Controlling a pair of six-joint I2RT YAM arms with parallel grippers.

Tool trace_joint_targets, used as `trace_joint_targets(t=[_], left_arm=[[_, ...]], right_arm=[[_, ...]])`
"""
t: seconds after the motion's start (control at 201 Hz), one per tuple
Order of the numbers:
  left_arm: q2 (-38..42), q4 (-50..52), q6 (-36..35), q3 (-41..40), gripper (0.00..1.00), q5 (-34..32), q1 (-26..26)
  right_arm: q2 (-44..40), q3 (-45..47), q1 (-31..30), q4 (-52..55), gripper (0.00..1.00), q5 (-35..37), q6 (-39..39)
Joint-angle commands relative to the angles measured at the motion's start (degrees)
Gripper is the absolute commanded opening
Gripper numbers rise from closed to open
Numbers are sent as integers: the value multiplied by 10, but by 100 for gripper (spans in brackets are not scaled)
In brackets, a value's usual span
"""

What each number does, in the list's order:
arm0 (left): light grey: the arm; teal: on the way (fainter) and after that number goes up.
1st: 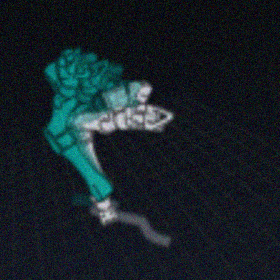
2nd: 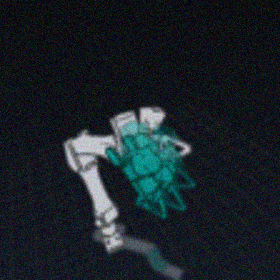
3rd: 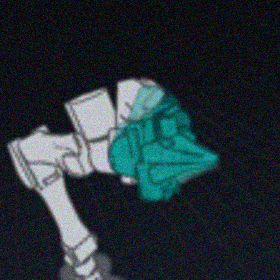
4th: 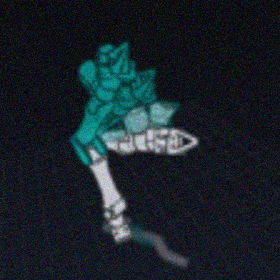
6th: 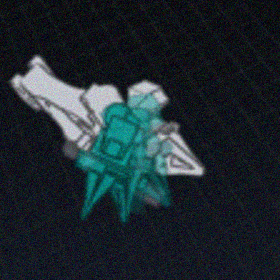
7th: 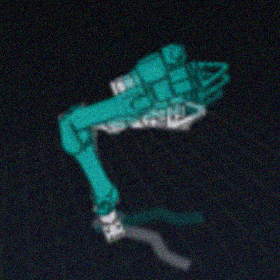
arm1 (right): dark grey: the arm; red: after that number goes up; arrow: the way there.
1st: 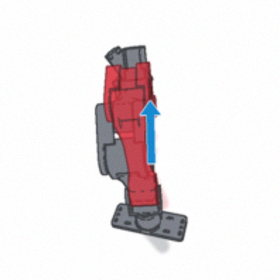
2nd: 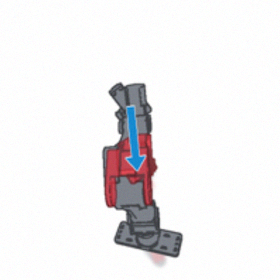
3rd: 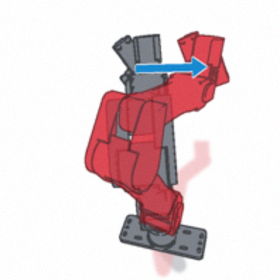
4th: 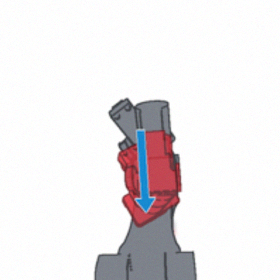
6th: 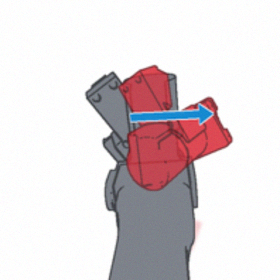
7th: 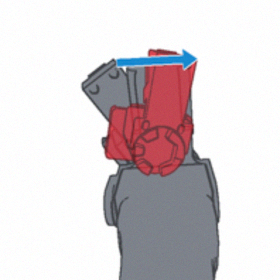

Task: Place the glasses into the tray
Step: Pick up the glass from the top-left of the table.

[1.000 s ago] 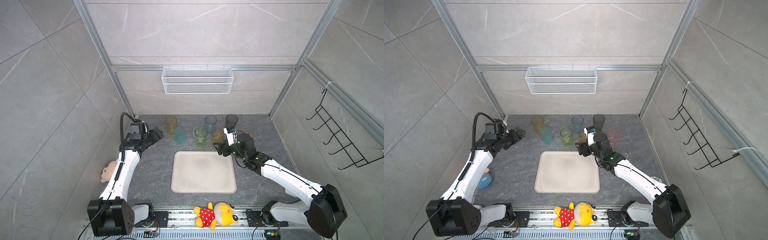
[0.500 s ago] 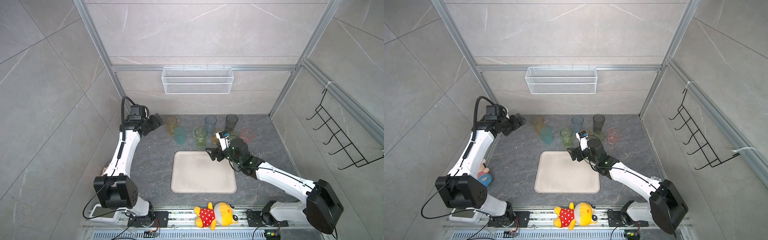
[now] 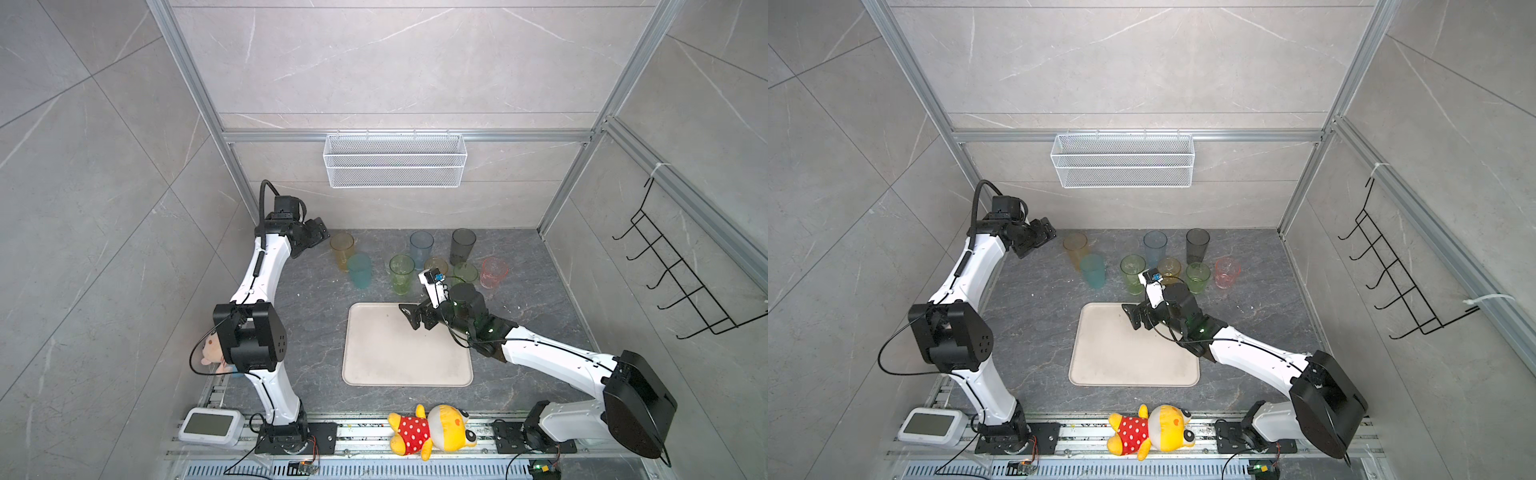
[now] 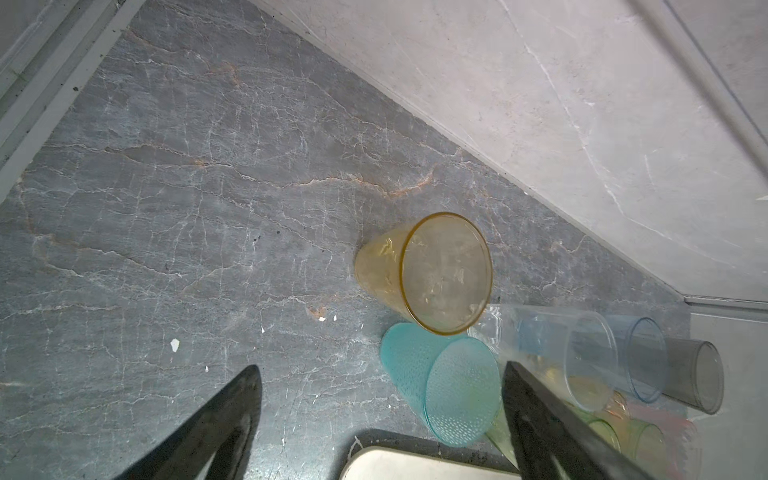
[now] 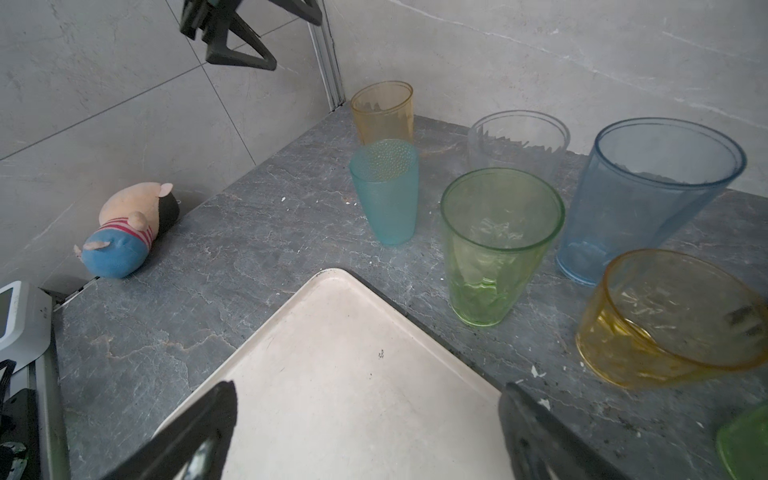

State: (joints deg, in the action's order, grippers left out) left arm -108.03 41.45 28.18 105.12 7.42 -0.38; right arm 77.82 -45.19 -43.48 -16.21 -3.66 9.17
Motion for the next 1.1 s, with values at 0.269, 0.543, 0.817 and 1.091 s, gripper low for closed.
trace_joint_targets(t=[0.269, 0.543, 0.817, 1.091], left_arm=[[-96, 38, -11, 86, 80, -8, -12], [-157, 71, -12, 155, 70, -15, -34], [-202, 91, -10, 213, 52, -31, -48], [-224, 100, -9, 237, 43, -38, -53]], right_arm=[[27, -9, -26, -3, 99, 29, -23], [38, -22, -32, 10, 99, 26, -23], [44, -28, -35, 12, 99, 28, -23], [47, -31, -39, 15, 99, 30, -27]])
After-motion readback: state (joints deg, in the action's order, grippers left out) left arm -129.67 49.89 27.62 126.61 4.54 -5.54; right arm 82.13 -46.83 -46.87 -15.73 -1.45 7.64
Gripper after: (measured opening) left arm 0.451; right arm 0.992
